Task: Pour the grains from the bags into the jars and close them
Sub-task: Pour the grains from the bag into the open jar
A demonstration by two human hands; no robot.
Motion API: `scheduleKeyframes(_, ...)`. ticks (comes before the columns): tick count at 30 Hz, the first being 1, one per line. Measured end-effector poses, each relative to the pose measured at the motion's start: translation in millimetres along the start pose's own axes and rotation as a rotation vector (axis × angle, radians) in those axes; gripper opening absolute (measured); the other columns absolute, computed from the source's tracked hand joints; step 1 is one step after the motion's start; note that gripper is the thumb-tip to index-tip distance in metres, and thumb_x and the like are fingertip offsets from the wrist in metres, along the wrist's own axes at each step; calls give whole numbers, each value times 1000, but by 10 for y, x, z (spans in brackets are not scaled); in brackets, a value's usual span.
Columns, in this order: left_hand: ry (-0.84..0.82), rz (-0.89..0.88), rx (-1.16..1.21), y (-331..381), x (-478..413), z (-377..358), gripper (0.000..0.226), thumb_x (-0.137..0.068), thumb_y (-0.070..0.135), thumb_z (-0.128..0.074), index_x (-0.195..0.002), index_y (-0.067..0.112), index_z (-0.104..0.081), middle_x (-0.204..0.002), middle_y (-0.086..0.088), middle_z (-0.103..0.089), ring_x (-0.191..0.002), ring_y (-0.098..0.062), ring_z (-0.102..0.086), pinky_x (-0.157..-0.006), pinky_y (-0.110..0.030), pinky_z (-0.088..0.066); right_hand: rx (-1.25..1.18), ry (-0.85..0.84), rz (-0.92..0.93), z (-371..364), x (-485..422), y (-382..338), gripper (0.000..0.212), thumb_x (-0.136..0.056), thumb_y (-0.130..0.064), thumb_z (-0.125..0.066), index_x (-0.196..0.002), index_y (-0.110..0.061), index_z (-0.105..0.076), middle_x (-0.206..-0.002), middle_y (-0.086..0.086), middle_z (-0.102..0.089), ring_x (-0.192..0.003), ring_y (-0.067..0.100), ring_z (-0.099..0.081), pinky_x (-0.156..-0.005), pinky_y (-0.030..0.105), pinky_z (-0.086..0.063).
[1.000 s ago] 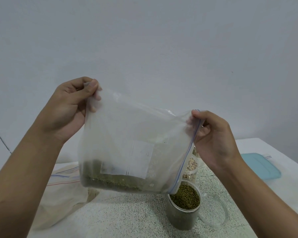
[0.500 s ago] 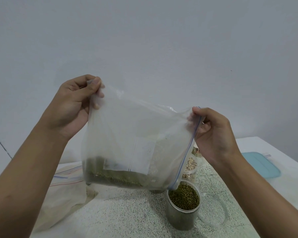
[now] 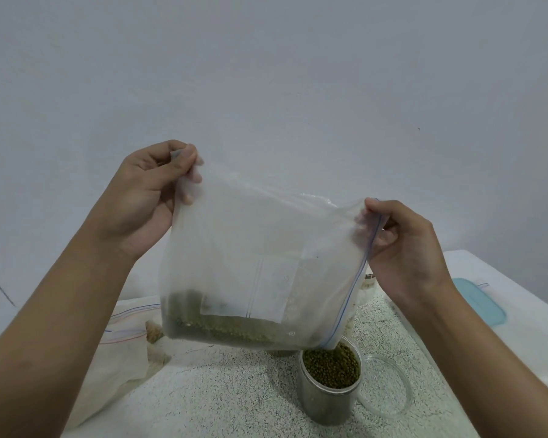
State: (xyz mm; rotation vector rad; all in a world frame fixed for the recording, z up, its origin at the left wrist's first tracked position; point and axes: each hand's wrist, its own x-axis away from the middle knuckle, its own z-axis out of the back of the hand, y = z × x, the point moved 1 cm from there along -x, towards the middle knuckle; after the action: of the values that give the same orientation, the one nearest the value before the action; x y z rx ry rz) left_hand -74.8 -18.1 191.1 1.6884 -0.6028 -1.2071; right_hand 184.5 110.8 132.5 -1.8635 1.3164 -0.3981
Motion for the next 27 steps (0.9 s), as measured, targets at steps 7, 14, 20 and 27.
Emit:
scheduleKeyframes(7,-16,2,-2,-19,-1,-44,24,-94,23,-60,-74,24,-73,-72,7,-61,-68,-9,-49,-61,-18,-40,-18,11,-24,28,0,-41,17,-73,-9,-67,-56,-12,-63,-65,2,-57,-52,7,-56,-51,19,-45)
scheduleKeyframes(14,-11,6,-29,-17,25,-34,24,-92,25,-60,-72,24,-73,-72,6,-60,-68,-12,-46,-64,-22,-37,-22,-7,-71,21,40,-47,21,-74,-9,-67,-54,-14,-62,-62,0,-57,-53,6,-57,-51,18,-46)
scheduleKeyframes(20,-6,3,-32,-16,61,-6,25,-92,24,-59,-72,24,-73,-72,6,-59,-64,-12,-44,-63,-19,-38,-42,-1,-114,-45,122,-65,21,-74,-8,-64,-53,-13,-60,-61,1,-56,-42,5,-51,-49,18,-45)
scheduleKeyframes(27,1,-7,-35,27,66,23,28,-95,22,-57,-72,23,-73,-71,8,-61,-65,-11,-47,-61,-17,-40,-64,-21,-113,-78,147,-49,22,-76,-7,-63,-56,-12,-60,-61,1,-56,-45,5,-52,-49,18,-46)
